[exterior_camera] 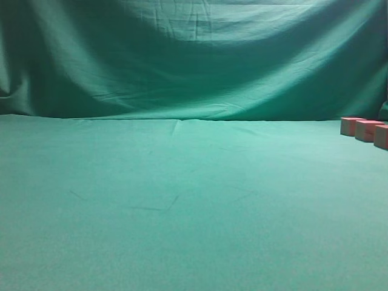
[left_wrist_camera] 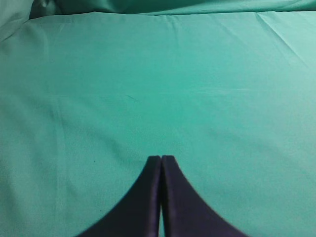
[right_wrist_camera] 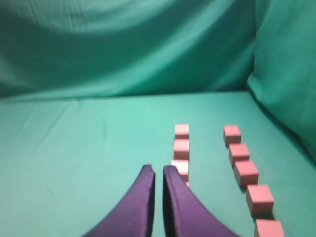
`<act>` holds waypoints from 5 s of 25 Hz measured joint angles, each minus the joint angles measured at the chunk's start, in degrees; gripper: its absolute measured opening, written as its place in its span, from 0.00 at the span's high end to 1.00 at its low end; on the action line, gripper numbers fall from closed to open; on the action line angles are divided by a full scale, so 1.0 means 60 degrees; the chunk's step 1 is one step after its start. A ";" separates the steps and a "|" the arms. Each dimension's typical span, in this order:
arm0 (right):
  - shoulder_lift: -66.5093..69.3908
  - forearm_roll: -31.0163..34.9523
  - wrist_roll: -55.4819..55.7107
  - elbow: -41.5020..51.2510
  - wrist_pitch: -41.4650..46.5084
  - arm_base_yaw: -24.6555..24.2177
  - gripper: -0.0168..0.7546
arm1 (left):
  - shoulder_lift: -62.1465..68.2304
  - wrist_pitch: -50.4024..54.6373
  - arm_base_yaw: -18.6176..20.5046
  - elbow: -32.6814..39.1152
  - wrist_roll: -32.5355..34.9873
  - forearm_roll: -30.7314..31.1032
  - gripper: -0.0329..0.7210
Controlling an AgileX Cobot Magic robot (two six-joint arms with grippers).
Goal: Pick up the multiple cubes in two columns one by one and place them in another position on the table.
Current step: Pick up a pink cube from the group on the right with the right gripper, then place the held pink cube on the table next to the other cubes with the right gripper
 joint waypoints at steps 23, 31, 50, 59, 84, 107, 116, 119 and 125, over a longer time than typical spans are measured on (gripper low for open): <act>0.7328 -0.1434 0.0703 -0.3533 0.6191 0.0000 0.98 | 0.0000 0.0000 0.0000 0.0000 0.0000 0.0000 0.96; 0.8672 -0.1434 0.0339 -0.3733 0.4272 0.0000 0.91 | 0.0000 0.0000 0.0000 0.0000 0.0000 0.0000 0.96; 1.1907 -0.1434 -0.0006 -0.4571 0.2366 0.0000 0.24 | 0.0000 0.0000 0.0000 0.0000 0.0000 0.0000 0.96; 1.2845 -0.1723 -0.0037 -0.5085 0.2344 0.0000 0.24 | 0.0000 0.0000 0.0000 0.0000 0.0000 0.0000 0.96; 1.3297 -0.1892 -0.0037 -0.5099 0.1744 0.0000 0.50 | 0.0000 0.0000 0.0000 0.0000 0.0000 0.0000 0.96; 1.1401 -0.0271 -0.1610 -0.6253 0.3859 0.0350 0.65 | 0.0000 0.0000 0.0000 0.0000 0.0000 0.0000 0.96; 1.2680 0.0098 -0.2953 -0.9229 0.4893 0.2529 0.65 | 0.0000 0.0000 0.0000 0.0000 0.0000 0.0000 0.96; 1.3498 0.0098 -0.3317 -1.0203 0.5508 0.3011 0.65 | 0.0000 0.0000 0.0000 0.0000 0.0000 0.0000 0.96; 1.5235 0.0098 -0.3516 -1.2183 0.6942 0.3344 0.65 | 0.0000 0.0000 0.0000 0.0000 0.0000 0.0000 0.96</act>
